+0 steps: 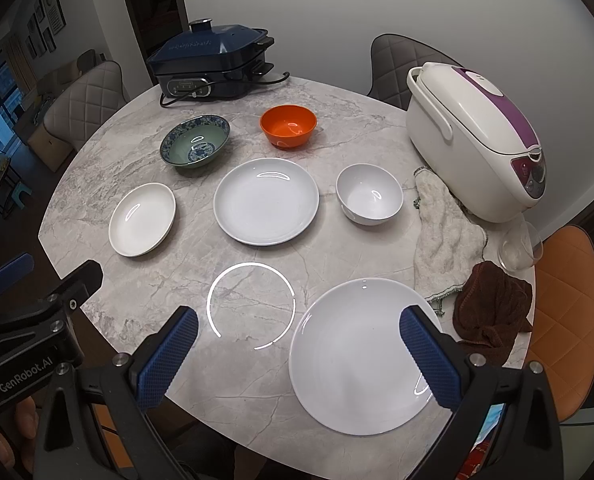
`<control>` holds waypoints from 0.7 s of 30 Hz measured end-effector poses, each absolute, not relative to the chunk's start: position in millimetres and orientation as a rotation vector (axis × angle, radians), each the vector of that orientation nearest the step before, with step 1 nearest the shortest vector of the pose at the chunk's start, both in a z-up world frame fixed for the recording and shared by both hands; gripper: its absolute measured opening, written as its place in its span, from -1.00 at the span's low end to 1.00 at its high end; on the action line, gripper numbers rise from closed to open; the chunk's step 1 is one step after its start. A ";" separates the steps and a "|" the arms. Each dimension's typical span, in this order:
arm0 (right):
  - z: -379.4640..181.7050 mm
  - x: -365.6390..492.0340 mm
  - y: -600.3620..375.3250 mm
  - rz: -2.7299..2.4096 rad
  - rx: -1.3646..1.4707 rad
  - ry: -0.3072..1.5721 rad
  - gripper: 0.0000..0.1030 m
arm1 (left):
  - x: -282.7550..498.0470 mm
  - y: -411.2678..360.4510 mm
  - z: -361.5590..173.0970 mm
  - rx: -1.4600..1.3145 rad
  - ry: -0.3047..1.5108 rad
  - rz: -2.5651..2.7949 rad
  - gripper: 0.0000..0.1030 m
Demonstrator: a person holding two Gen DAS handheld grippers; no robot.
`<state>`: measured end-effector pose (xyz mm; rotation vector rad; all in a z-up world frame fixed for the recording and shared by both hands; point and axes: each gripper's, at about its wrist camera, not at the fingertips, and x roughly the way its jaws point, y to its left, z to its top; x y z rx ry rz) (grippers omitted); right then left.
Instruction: Organize plates and bowls
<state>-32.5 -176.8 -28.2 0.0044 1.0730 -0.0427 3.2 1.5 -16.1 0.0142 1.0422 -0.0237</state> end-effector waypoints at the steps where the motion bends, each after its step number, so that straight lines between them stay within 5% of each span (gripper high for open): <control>1: -28.3 -32.3 -177.0 -0.043 0.005 1.073 1.00 | 3.1 1.5 -15.9 0.013 1.042 -0.024 0.99; 21: -30.8 -27.4 -180.0 -0.042 0.005 1.076 1.00 | 3.4 -0.2 -19.2 0.017 1.045 -0.023 0.99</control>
